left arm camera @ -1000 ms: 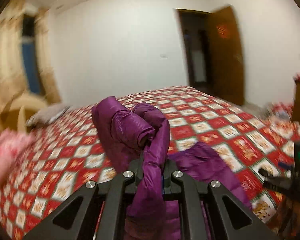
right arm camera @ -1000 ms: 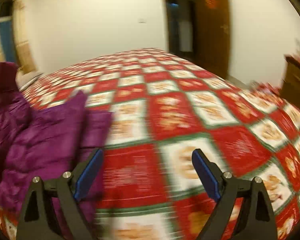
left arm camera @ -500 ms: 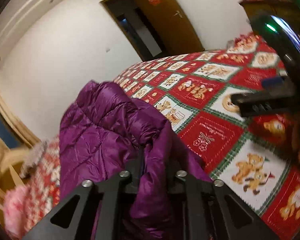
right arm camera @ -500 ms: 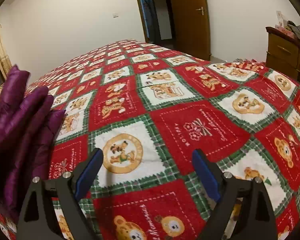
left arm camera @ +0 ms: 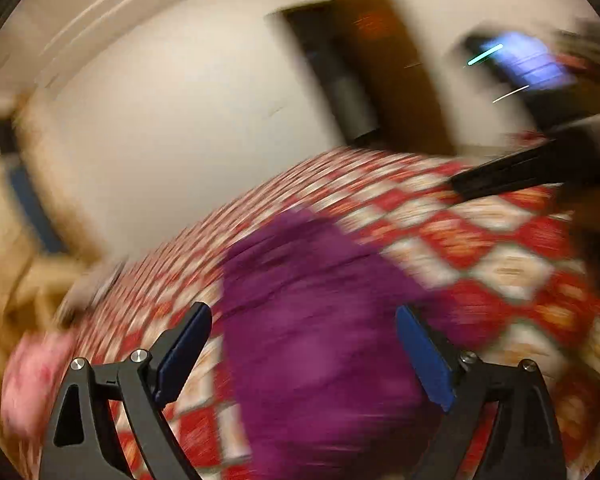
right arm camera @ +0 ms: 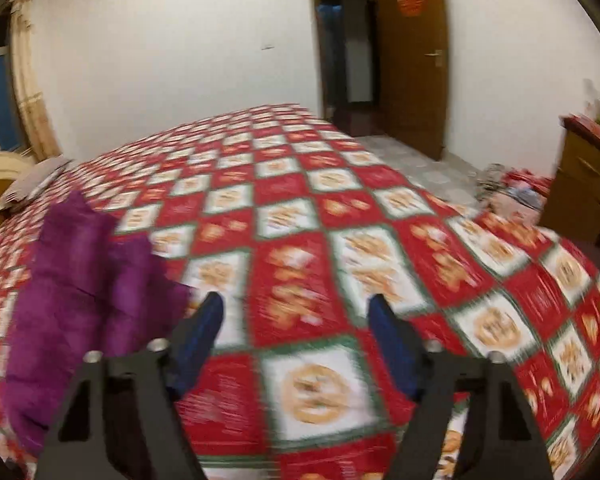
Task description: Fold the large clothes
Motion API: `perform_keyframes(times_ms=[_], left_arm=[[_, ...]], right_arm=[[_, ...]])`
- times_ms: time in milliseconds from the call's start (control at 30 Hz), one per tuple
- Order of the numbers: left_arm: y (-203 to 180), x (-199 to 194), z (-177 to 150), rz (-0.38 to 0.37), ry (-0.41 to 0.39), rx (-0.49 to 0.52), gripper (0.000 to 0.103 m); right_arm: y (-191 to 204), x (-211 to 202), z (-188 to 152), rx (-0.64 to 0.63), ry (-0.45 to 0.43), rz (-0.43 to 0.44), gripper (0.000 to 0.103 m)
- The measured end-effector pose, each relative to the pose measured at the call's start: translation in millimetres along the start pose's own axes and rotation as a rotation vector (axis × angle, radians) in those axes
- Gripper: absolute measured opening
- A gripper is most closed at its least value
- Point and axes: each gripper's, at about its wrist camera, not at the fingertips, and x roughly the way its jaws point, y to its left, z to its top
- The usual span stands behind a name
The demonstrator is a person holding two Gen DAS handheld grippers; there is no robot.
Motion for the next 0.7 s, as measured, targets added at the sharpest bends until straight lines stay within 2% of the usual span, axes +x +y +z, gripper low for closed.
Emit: perform_keyframes(times_ms=[100,167,267,333,433,533,600,700], left_arm=[[72,56,-4,0.149,0.153,-0.226,0.093],[107,91,-9,0.215,0.23,-0.357,0.093],[134,134,-11,0.244,0.264,-0.498,0.093],[132,147,-8,0.237,0.27,-0.513,0.093],[110,168,3,0.193,0.256,-0.46,0.093],[78,193,6,0.14,0.277,-0.371,0.094],[59,202,4,0.132,0.286,-0.343,0.094],[44,206,3,0.141,0.277,-0.316,0.094]], right_arm=[[63,2,35,-0.085,-0.002,0.043,0.068],[97,15,49,-0.102,0.025,0.071,0.064],[148,48,61,-0.118,0.055,0.074,0.063],[160,72,57,-0.096,0.094,0.063,0.062],[151,100,40,-0.044,0.165,0.049,0.057],[128,112,18,-0.062,0.174,-0.008,0.057],[107,120,7,-0.001,0.182,0.028,0.057],[92,121,-4,0.012,0.123,0.036,0.062]])
